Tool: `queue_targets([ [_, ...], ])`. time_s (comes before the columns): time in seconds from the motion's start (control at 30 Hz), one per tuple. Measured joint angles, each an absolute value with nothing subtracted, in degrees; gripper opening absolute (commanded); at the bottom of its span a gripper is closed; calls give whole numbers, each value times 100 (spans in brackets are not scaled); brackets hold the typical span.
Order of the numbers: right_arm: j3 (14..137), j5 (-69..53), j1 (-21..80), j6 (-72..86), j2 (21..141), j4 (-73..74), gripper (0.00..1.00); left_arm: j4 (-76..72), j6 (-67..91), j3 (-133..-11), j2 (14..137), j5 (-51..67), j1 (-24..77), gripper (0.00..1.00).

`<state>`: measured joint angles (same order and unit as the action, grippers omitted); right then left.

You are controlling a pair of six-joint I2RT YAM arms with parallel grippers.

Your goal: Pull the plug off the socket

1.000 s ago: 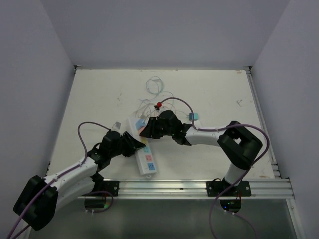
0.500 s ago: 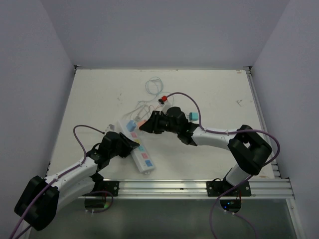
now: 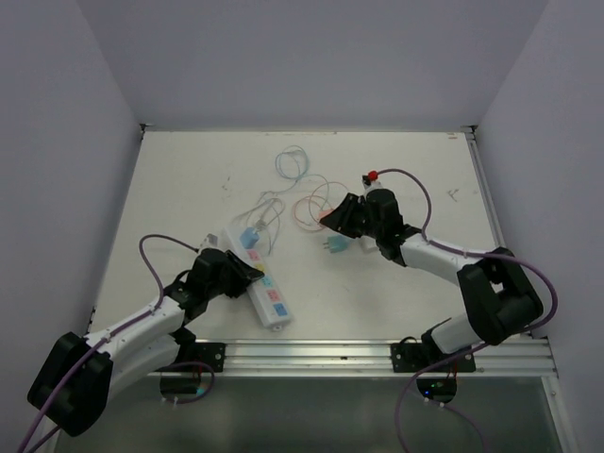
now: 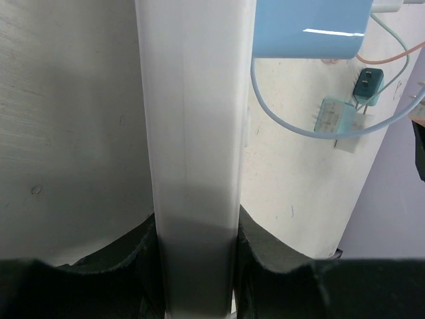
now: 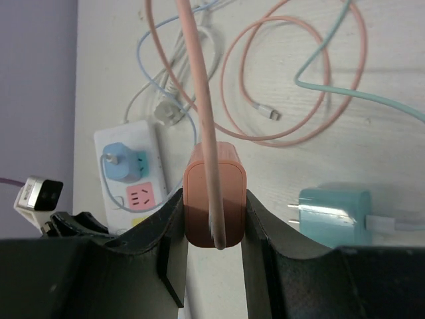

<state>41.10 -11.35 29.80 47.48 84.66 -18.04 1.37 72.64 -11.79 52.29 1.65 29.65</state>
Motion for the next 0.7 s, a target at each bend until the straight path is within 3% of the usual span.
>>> queue_targets([
  [0.17,4110,-1188,2770,4729,8685,-1614,43,99,7026,-1256,5341,296,2947,0],
  [0.43,4119,-1151,2764,4622,8949,-1205,80,78,6757,-1271,5363,489,2930,0],
  [0.7,4171,-698,2842,4364,8149,-543,81,71,6615,-1297,5408,580,2930,0],
])
